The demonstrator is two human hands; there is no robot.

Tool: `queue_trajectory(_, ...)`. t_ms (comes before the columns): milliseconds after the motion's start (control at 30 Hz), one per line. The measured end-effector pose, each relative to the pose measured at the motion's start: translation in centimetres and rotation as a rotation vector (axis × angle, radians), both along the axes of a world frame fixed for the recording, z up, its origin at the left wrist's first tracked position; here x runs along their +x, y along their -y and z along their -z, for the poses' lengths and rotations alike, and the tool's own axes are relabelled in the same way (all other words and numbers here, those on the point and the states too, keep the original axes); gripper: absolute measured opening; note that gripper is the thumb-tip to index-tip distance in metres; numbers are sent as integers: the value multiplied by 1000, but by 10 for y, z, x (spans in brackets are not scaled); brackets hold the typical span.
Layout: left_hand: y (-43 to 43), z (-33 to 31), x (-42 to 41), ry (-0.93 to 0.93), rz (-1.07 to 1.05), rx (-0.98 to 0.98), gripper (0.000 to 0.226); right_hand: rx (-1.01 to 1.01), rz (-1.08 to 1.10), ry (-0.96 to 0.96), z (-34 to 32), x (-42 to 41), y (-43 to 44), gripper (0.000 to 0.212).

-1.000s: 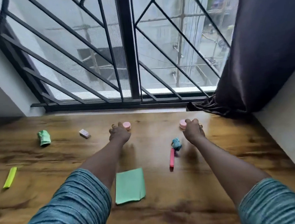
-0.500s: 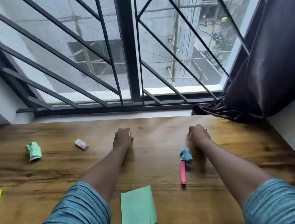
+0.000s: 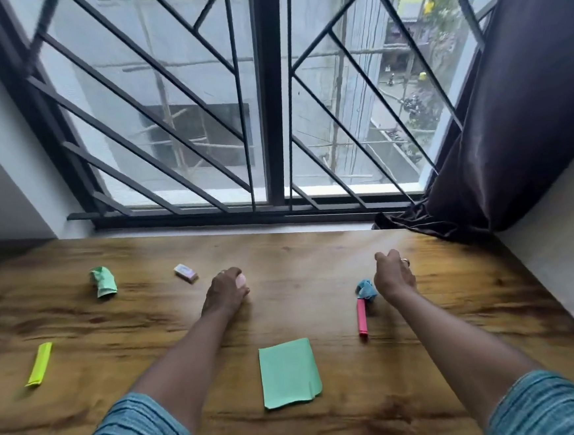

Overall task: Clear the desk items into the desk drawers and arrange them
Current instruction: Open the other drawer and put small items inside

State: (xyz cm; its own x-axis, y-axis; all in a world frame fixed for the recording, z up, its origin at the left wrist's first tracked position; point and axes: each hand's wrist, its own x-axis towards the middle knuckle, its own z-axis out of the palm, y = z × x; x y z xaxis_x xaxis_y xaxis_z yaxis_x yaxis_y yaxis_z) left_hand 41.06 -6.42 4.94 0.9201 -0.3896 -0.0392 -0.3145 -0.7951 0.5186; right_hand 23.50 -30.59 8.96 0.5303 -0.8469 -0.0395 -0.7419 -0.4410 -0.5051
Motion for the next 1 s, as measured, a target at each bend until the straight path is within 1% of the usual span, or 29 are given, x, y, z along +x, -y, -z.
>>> queue_trajectory(100, -19, -5, -20, 24, 1, -7, 43, -31, -38, 5, -8, -14, -16, 30)
queue_trajectory(200, -40, -9, -49, 37, -47, -25, 43, -121, -169, -62, -8, -35, -34, 29)
queue_trajectory(300, -58, -5, -83, 47, -86, -41, 46, -136, -261, -88, -2, -58, -51, 29)
queue_trajectory(400, -73, -4, -123, 52, -80, -34, 46, -71, -278, -56, 5, -86, -68, 34)
queue_trajectory(567, -105, -1, -192, 59, -127, -11, 45, -196, -364, -136, 17, -131, -96, 43)
queue_trajectory(800, -164, 11, -252, 72, -178, -36, 40, -172, -469, -163, 21, -157, -156, 39)
queue_trajectory(1000, -215, 12, -275, 61, -182, -44, 43, -143, -589, -157, 26, -153, -225, 34)
